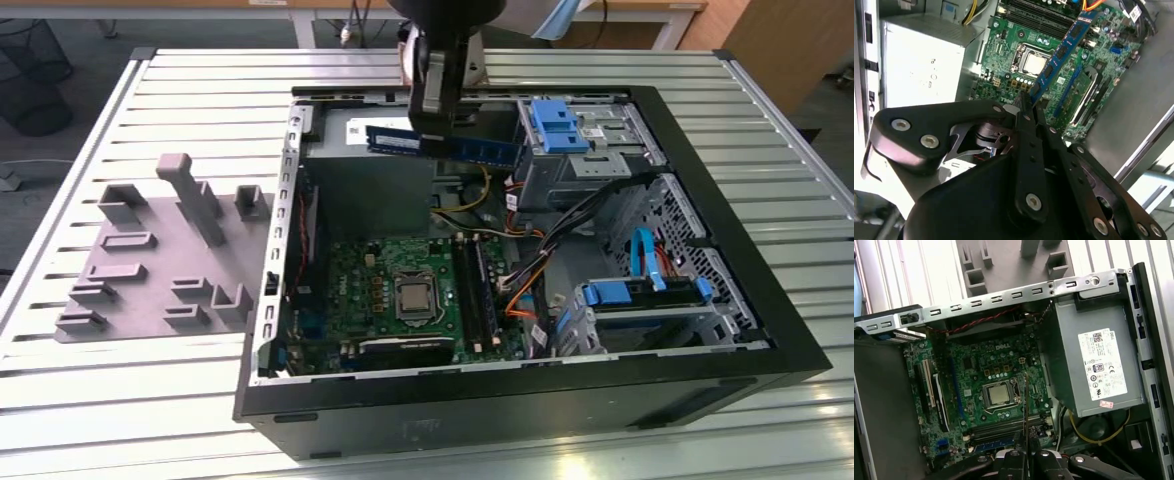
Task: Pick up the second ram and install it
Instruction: 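Insert the second ram into the second slot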
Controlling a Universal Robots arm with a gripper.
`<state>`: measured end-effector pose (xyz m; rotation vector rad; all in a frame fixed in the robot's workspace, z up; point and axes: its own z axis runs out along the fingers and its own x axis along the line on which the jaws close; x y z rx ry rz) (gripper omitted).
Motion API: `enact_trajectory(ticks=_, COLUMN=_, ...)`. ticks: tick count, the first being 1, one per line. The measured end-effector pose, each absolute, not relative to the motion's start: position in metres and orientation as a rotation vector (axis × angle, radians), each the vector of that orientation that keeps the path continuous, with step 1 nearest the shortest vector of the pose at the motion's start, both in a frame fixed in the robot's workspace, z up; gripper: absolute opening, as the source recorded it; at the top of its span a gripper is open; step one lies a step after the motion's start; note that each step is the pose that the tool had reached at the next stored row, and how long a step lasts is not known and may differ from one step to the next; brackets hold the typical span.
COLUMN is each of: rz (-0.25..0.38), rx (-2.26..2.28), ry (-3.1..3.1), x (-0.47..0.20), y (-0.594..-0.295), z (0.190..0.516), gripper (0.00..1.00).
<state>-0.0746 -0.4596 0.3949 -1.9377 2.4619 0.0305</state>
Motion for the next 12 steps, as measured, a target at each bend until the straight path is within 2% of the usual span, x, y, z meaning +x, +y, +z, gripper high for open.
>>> enact_trajectory(ticks=12, rz=0.027, rx=-1.748, ry=2.6, x=-0.0746, y=-0.4596, z=0.3936, gripper=0.14)
